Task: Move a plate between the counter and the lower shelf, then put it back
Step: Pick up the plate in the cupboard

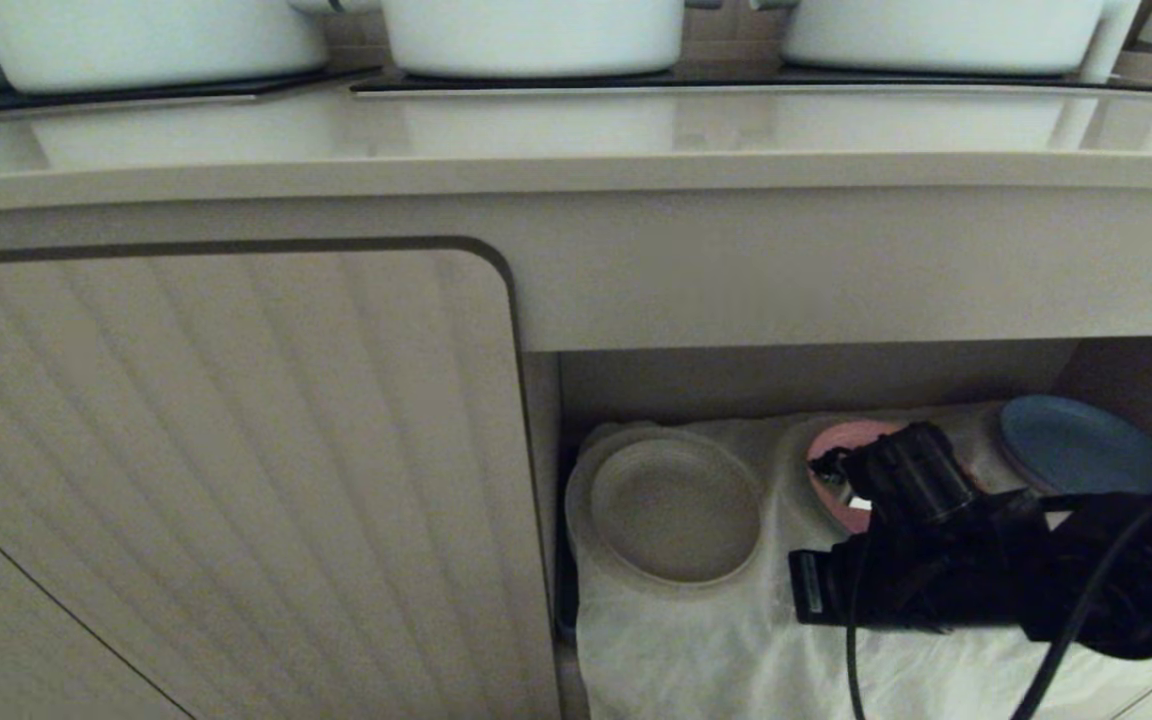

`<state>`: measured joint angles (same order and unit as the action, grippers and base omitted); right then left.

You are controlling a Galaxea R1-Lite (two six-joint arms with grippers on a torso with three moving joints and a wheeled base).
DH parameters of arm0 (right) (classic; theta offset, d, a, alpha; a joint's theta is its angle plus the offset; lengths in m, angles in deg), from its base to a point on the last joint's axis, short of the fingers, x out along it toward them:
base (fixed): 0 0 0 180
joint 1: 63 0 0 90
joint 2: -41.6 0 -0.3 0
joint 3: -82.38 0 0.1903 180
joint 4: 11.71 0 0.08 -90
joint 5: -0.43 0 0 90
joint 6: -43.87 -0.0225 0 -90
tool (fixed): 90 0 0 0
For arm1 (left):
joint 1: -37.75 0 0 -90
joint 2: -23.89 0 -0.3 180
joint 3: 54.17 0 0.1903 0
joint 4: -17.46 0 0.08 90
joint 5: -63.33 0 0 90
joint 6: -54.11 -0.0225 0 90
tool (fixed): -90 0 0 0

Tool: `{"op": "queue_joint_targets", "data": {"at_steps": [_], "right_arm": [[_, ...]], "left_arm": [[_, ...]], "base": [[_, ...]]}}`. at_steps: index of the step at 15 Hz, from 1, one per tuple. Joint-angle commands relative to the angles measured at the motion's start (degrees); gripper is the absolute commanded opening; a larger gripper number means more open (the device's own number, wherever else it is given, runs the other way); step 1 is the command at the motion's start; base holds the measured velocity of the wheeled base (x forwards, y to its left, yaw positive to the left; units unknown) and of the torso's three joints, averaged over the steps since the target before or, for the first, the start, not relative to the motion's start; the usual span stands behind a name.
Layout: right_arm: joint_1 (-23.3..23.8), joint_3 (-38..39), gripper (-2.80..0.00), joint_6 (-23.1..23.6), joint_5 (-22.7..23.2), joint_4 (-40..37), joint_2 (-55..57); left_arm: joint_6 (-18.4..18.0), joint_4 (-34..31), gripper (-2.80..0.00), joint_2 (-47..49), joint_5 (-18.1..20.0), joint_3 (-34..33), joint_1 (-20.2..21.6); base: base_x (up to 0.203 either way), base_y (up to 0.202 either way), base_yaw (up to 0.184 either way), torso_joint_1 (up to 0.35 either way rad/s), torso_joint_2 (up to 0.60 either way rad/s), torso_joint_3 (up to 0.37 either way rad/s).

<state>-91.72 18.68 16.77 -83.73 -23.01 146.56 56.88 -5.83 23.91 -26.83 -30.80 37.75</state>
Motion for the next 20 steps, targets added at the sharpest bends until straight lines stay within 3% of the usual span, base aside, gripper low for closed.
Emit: {"op": "queue_joint_targets", "data": {"at_steps": [1,4,10,19,20], "right_arm": [[-0.02,-1.54,-2.80,-1.58,-0.31,0.13,2.51],[-0.18,-4.62,-2.80,-5.52,-4.38,0.18,5.17],[-0.11,-4.17,-2.80,-12.13,-5.04,8.34,5.96],[0.07,-3.66,-2.80,-12.54,-5.14,9.11,6.66],[0.07,-3.79,0.00,-12.45,-5.14,9.11,6.66]], "left_arm": [[0.05,0.01,-2.80,-0.02,-0.02,0.00,0.00],[0.05,0.01,-2.80,-0.02,-0.02,0.00,0.00],[0.05,0.01,-2.80,-0.02,-0.02,0.00,0.00],[0.05,0.01,-2.80,-0.02,-0.02,0.00,0.00],[0.05,0.01,-2.80,-0.02,-0.02,0.00,0.00]], "base": [[0.000,0.000,0.000,0.000,0.00,0.000],[0.000,0.000,0.000,0.000,0.00,0.000],[0.000,0.000,0.000,0.000,0.00,0.000],[0.000,0.000,0.000,0.000,0.00,0.000],[0.000,0.000,0.000,0.000,0.00,0.000]]}}
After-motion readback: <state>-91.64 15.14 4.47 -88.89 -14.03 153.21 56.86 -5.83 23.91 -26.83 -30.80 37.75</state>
